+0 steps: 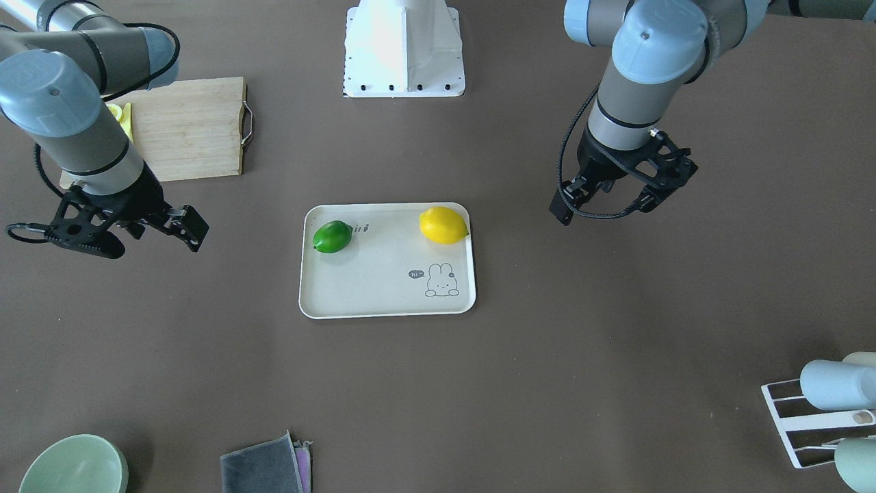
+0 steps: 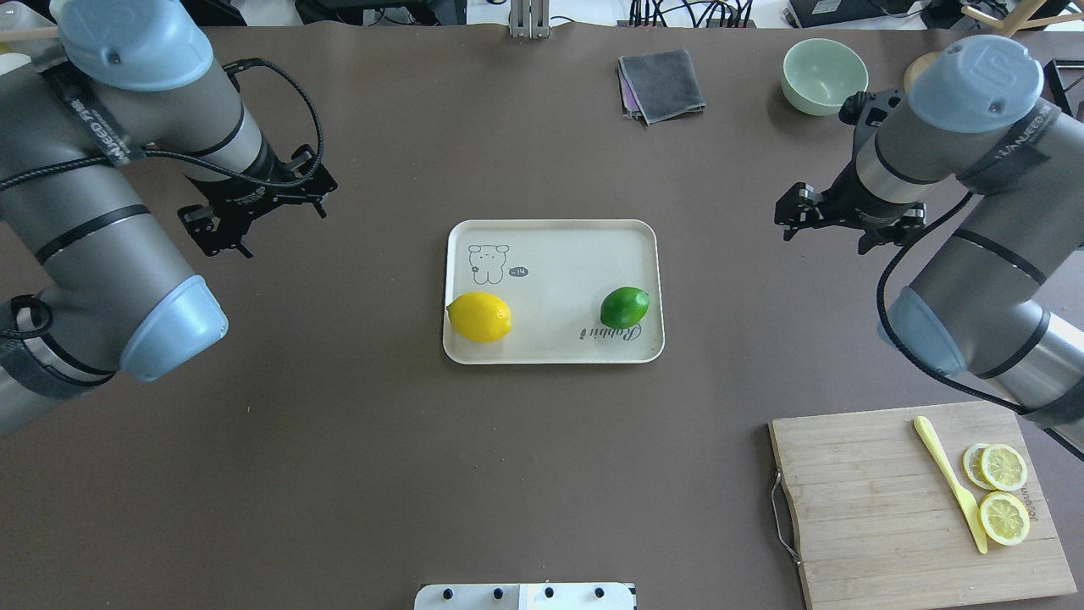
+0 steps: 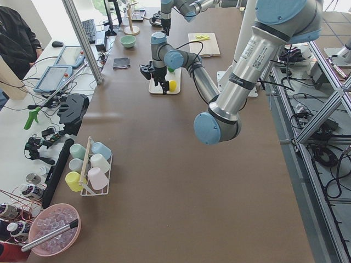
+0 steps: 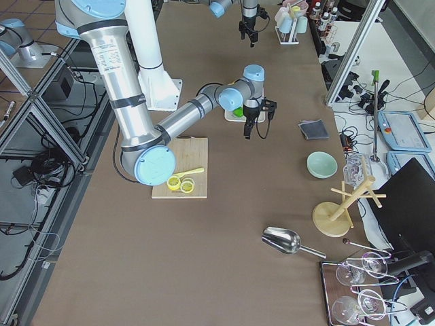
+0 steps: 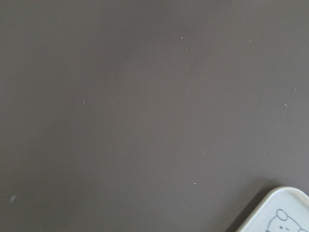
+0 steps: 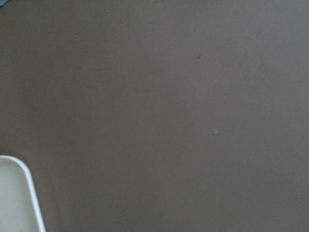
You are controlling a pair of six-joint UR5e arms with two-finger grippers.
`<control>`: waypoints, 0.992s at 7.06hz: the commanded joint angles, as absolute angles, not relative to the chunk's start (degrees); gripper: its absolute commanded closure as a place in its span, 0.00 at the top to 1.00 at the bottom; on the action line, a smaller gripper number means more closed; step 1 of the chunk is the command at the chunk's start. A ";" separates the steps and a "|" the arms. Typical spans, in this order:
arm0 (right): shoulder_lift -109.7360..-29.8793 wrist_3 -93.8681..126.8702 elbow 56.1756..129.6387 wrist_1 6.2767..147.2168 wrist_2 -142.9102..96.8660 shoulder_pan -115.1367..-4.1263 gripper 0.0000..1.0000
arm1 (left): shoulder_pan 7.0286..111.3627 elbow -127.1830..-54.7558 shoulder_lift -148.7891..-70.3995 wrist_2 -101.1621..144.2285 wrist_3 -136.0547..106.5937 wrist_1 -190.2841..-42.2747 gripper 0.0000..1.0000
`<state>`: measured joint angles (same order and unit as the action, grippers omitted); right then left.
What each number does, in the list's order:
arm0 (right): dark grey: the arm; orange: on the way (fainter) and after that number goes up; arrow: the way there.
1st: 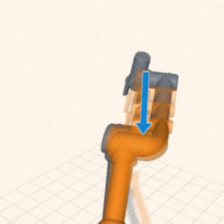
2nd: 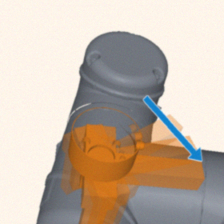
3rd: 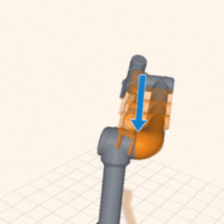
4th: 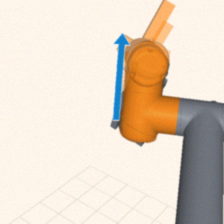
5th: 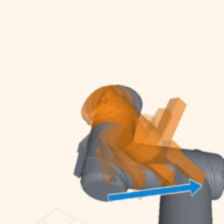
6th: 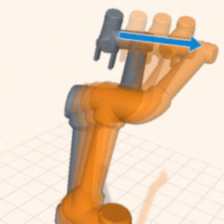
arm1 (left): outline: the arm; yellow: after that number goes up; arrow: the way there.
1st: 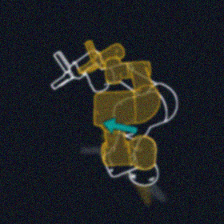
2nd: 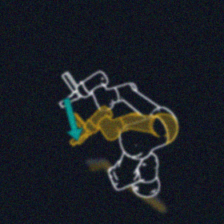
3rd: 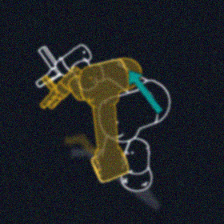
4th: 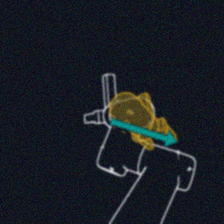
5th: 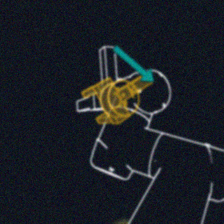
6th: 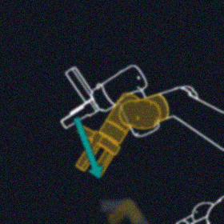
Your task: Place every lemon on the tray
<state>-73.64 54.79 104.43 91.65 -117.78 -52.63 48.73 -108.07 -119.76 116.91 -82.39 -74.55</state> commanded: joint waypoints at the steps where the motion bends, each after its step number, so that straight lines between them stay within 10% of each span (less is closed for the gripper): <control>1: -81.36 25.14 103.80 93.51 -117.86 -61.40 1.00 | 54.73 -109.07 -114.63 117.16 -62.83 -72.95 0.97; 7: -95.25 -12.43 100.73 93.34 -127.70 -82.15 1.00 | 83.01 -105.41 -94.75 131.22 -6.11 -73.92 0.97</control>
